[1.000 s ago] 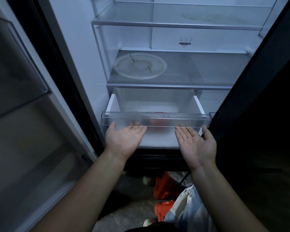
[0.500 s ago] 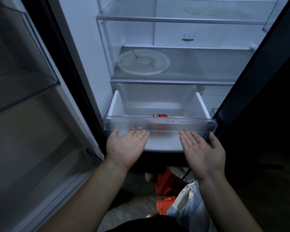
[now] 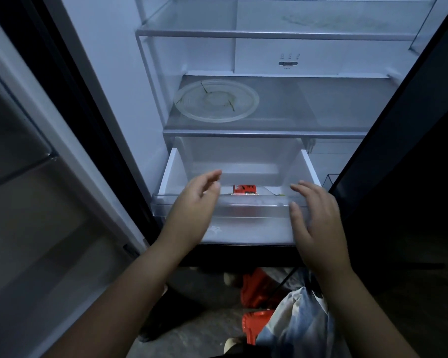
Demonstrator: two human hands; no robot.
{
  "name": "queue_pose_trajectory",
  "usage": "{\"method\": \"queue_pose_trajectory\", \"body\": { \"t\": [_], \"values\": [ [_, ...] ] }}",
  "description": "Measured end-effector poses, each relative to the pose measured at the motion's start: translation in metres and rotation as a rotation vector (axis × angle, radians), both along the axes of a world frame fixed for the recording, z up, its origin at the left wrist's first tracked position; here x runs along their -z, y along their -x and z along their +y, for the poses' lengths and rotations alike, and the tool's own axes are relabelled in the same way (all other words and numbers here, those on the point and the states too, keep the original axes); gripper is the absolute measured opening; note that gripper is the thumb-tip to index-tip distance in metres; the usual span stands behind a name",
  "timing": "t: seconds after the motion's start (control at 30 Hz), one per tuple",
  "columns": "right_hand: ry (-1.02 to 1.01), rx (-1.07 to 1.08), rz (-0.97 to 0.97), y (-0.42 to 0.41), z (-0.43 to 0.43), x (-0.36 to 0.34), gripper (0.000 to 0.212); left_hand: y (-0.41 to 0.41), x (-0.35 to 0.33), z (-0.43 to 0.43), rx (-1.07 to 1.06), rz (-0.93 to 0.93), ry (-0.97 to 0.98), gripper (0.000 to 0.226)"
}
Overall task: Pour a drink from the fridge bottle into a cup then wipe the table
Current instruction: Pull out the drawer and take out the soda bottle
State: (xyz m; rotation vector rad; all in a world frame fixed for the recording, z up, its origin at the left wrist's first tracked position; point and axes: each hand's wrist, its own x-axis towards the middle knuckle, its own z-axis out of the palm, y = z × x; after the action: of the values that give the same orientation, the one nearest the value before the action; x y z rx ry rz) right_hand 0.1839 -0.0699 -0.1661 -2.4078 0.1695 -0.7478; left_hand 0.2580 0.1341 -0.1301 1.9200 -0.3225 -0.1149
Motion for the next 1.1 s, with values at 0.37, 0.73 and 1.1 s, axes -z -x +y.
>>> {"method": "queue_pose_trajectory", "body": {
  "t": [0.37,0.73,1.1],
  "values": [
    [0.441,0.045,-0.235,-0.043,-0.018,0.042,0.03,-0.038,0.04,-0.013,0.252,-0.542,-0.894,0.057],
    [0.426,0.068,-0.297,-0.049,-0.021,0.054,0.029,-0.092,0.017,-0.057,0.443,-0.211,-0.874,0.06],
    [0.418,0.047,-0.341,-0.051,-0.023,0.055,0.029,-0.15,0.06,-0.099,0.804,-0.293,-1.084,0.092]
  ]
}}
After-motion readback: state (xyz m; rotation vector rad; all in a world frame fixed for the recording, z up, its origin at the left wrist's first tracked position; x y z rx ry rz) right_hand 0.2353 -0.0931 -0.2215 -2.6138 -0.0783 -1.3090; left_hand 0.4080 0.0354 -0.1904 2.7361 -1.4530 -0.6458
